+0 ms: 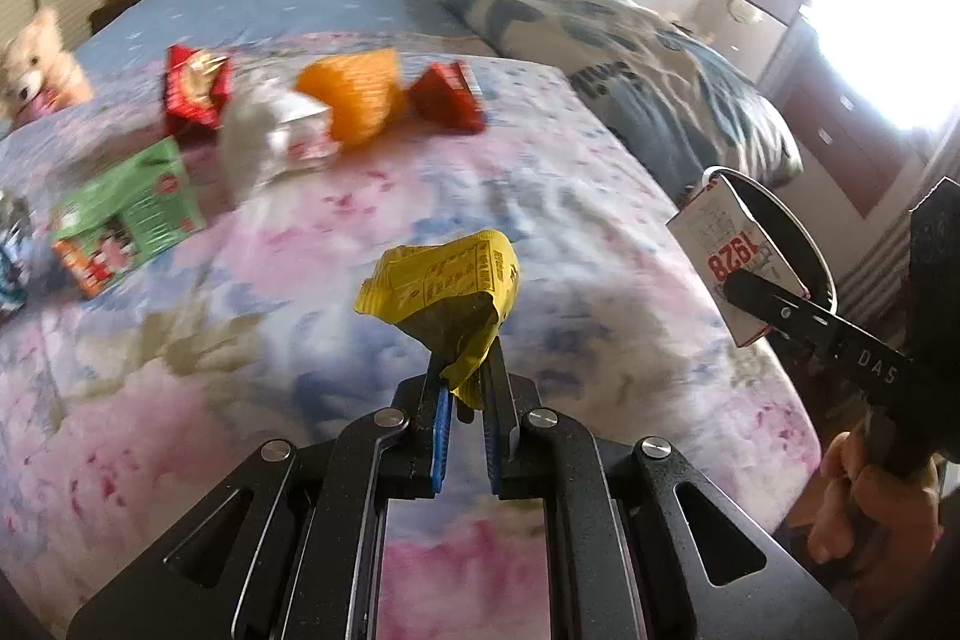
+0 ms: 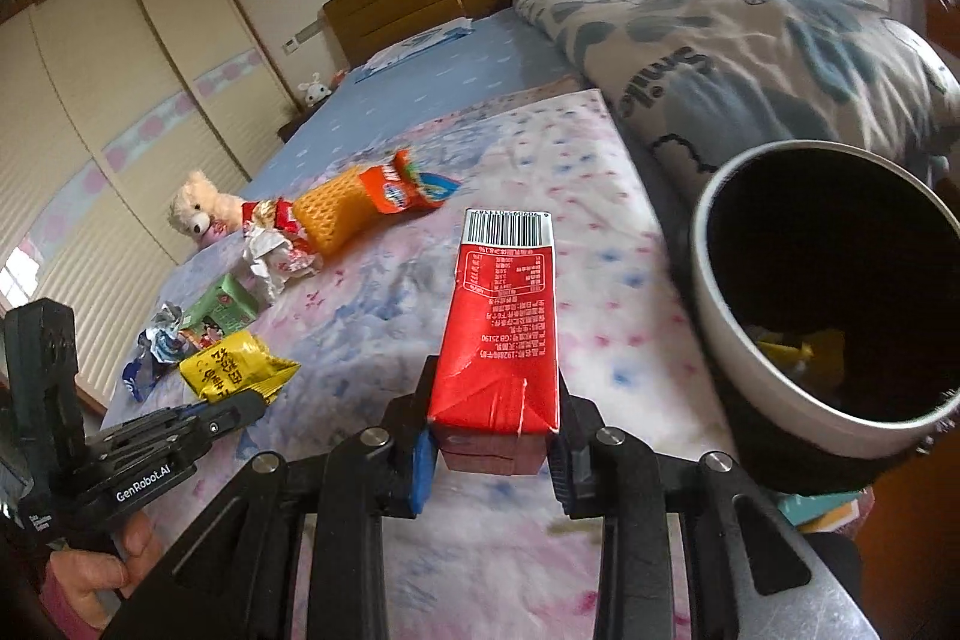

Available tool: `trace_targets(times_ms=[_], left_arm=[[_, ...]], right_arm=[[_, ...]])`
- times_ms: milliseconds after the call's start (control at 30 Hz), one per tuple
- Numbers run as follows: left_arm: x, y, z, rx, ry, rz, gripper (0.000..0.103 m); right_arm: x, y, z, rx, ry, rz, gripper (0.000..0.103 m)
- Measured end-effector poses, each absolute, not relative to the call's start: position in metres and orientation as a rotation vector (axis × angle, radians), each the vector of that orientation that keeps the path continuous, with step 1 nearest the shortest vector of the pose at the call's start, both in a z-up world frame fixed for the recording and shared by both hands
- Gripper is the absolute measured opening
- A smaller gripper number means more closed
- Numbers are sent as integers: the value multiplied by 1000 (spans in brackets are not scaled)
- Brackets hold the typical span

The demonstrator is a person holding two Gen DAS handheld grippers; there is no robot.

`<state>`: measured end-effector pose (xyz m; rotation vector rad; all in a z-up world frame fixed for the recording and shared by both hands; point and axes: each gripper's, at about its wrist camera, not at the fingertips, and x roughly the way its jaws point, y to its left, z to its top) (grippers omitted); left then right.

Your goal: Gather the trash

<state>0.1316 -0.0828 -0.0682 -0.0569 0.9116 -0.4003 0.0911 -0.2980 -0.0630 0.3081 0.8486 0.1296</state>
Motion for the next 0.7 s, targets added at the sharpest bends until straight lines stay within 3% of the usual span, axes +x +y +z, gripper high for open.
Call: trace_targets(times_ms=[700], left_arm=[[134,-189,-56,60,918,-597,8]], right_arm=[[55,-385,-48,366,792,-35,30]])
